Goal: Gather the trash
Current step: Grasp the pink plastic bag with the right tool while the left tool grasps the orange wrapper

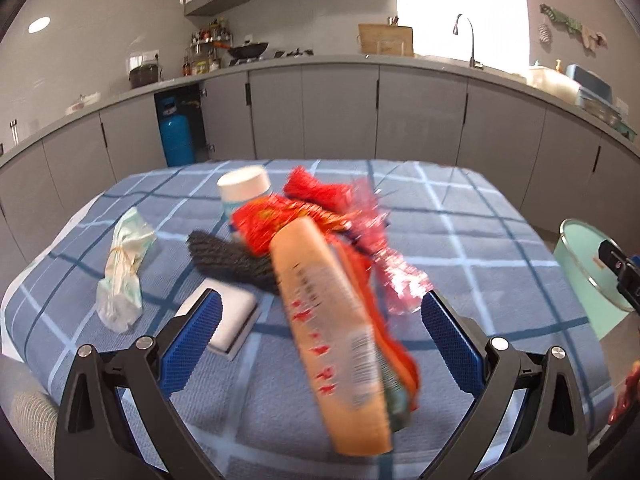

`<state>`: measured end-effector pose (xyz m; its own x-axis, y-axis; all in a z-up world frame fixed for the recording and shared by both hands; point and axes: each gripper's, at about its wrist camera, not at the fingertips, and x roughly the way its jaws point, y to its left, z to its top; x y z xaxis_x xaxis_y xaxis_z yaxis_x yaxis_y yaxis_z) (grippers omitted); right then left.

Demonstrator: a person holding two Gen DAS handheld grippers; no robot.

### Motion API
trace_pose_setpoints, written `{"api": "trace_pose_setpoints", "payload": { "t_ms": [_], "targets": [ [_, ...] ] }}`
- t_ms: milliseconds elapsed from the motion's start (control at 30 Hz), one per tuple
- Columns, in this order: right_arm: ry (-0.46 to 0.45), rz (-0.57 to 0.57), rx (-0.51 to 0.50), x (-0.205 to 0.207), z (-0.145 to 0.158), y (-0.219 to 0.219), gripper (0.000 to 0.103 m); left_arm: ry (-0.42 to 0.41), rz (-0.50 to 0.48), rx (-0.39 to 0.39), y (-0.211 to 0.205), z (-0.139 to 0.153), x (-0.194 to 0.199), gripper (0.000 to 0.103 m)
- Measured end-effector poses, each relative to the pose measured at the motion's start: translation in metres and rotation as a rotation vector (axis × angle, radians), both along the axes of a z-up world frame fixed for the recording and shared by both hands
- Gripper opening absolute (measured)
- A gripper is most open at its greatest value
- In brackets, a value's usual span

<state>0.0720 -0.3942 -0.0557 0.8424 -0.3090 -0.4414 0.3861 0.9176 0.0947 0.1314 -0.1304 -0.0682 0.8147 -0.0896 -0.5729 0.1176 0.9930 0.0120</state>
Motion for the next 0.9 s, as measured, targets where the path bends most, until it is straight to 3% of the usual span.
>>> {"api": "trace_pose_setpoints", "payload": {
  "t_ms": [233, 500, 633, 800, 900],
  "targets": [
    [0.058, 0.134, 0.007, 0.019, -0.007, 0.05, 0.081, 0.103, -0.061, -0.047, 0.005, -0.027, 0.008, 0.098],
    [0.09, 0.274, -0.026, 0.043, -0.015, 0.092, 0.08, 0.107, -0.085, -0.015, 0.004, -0.045, 0.014, 0.097],
    [0.103, 0.347, -0.02, 0.055, -0.02, 0.102, 0.08, 0.119, -0.083, -0.018, 0.014, -0.052, 0.018, 0.091],
    [0.165, 0.447, -0.005, 0.081, -0.024, 0.117, 0.079, 0.09, -0.073, 0.0, 0.025, -0.052, 0.017, 0.091],
    [0.222, 0.536, 0.024, 0.101, -0.031, 0.132, 0.072, 0.066, -0.091, 0.01, 0.025, -0.051, 0.012, 0.091]
  ]
}}
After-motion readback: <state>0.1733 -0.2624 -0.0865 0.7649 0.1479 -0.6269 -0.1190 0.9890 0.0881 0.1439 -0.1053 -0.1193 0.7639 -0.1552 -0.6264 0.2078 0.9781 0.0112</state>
